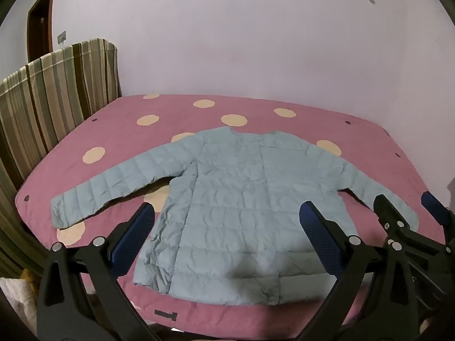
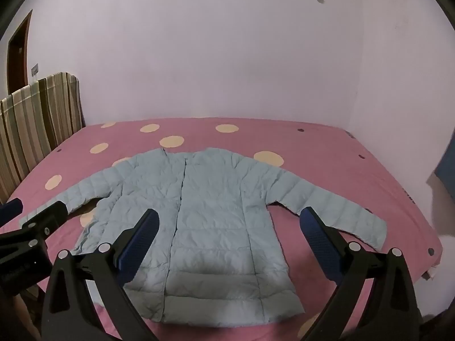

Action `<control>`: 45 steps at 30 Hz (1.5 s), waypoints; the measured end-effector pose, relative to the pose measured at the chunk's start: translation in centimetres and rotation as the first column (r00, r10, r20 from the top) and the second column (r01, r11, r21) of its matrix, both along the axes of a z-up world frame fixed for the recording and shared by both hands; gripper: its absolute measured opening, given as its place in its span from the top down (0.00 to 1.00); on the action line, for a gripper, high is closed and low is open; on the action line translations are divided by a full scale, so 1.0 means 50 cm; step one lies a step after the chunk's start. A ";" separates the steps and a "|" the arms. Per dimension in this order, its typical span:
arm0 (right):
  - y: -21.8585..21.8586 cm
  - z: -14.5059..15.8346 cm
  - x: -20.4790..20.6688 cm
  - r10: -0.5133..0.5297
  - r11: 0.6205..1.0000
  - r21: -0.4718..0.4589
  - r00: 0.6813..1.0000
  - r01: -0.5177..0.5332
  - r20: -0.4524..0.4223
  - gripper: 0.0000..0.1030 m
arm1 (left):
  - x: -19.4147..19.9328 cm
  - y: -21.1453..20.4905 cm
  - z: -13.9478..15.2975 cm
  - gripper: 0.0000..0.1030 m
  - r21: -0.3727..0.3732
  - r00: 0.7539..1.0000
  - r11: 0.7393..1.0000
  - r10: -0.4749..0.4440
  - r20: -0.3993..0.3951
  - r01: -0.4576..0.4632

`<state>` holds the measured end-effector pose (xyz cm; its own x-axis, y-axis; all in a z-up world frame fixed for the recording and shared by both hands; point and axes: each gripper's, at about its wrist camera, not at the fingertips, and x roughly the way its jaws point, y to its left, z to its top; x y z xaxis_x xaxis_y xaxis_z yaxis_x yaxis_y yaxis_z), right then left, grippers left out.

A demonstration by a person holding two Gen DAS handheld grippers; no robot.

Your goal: Fold large clothes

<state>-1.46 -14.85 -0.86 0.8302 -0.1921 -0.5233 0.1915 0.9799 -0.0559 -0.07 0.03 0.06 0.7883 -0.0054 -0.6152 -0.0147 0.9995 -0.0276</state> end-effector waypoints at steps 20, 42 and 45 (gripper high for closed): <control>-0.006 -0.008 0.002 0.001 1.000 0.000 1.000 -0.001 0.001 0.05 | -0.010 -0.004 -0.001 0.02 0.003 1.000 1.000 -0.008 0.003 0.008; -0.001 -0.001 0.000 0.001 1.000 0.000 1.000 -0.001 0.004 0.05 | -0.028 -0.001 0.040 0.02 0.002 1.000 1.000 -0.008 -0.001 0.008; 0.000 -0.001 0.000 0.000 1.000 -0.003 1.000 0.000 0.004 0.05 | -0.029 0.000 0.049 0.02 0.004 1.000 1.000 -0.009 -0.002 0.009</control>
